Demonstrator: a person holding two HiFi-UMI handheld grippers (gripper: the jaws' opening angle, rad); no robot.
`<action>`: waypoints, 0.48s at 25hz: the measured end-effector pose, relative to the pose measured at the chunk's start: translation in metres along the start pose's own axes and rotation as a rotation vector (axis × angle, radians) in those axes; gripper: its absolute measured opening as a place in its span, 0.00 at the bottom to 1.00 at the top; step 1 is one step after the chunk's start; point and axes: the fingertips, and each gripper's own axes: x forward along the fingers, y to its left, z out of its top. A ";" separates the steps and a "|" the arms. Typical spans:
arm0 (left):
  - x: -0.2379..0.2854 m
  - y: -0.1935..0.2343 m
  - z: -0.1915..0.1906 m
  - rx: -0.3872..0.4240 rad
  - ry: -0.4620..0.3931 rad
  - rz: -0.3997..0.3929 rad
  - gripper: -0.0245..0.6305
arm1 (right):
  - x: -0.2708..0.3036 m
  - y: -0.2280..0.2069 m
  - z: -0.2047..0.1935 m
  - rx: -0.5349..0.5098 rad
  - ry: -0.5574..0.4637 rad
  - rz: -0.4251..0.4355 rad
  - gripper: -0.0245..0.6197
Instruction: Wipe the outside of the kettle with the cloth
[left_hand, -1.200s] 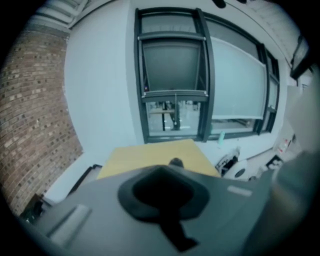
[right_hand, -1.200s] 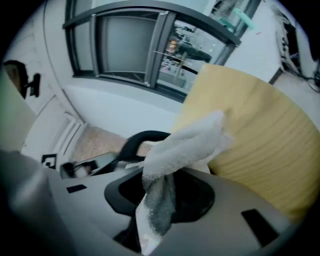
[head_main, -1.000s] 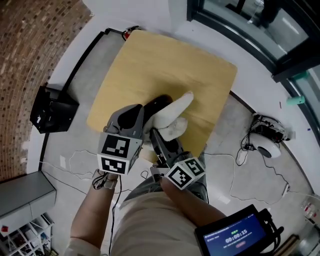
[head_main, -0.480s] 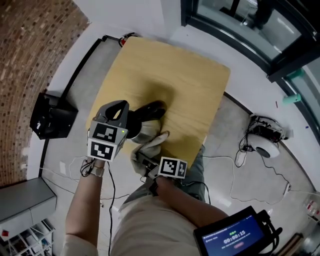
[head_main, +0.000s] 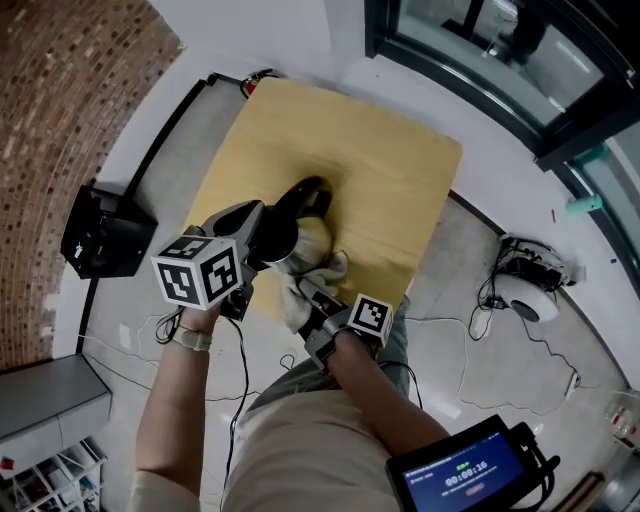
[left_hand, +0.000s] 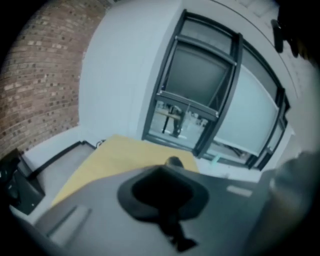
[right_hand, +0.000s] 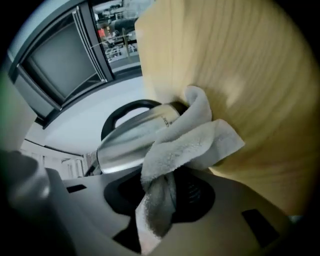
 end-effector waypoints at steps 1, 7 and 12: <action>0.000 0.001 0.002 0.001 -0.005 0.007 0.02 | -0.005 0.002 0.015 -0.004 -0.044 0.001 0.25; -0.004 -0.005 -0.001 0.015 0.061 -0.043 0.02 | -0.020 0.049 0.113 -0.088 -0.280 0.157 0.25; 0.004 -0.010 0.005 0.100 0.048 -0.061 0.02 | -0.015 0.145 0.061 -0.467 -0.173 0.279 0.25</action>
